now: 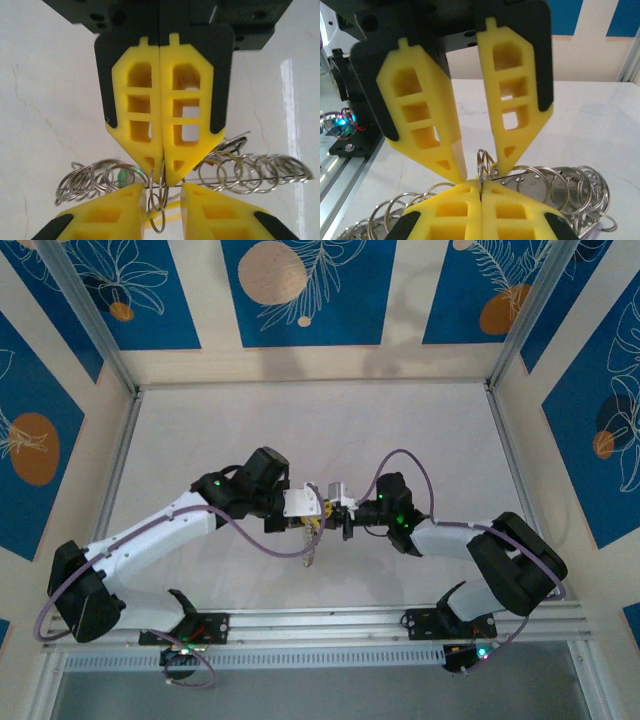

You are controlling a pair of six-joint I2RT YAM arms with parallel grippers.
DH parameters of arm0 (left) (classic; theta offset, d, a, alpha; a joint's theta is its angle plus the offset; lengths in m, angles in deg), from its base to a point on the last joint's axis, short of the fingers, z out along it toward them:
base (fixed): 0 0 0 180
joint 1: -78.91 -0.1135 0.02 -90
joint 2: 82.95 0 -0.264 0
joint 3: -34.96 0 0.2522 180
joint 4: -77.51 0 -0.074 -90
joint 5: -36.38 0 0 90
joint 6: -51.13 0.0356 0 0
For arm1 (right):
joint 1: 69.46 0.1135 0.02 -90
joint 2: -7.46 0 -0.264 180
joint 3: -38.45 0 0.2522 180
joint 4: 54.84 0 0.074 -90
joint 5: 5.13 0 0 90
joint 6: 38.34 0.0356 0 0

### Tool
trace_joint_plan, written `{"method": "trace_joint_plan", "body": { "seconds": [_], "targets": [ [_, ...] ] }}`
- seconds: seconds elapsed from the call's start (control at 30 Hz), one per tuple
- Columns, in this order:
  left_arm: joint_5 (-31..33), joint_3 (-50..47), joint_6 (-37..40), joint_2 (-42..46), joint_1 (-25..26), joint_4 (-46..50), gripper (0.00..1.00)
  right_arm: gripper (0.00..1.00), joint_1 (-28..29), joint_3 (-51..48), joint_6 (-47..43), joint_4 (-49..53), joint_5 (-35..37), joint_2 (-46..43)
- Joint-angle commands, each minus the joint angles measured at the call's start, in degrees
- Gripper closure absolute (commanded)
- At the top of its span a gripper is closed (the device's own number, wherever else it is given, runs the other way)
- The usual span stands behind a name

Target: Put the keys on the keyring

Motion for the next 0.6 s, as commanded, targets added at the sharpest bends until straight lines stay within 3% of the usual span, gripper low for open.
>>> {"method": "trace_joint_plan", "body": {
  "seconds": [0.0,0.3,0.57],
  "targets": [
    [-5.08,-3.35,-2.87,2.76,-1.44,-4.87,0.76,1.00,-0.65,-1.99,2.87,-9.30,-1.88,0.18],
    [-10.84,-10.45,-7.05,6.52,-4.11,-16.99,0.83,1.00,-1.35,-4.09,4.60,-15.81,-2.58,0.01],
    [-13.20,-11.20,-8.03,6.90,-4.56,-20.66,0.83,1.00,-1.11,-4.09,4.42,-15.88,-2.68,0.61]
  ]
}}
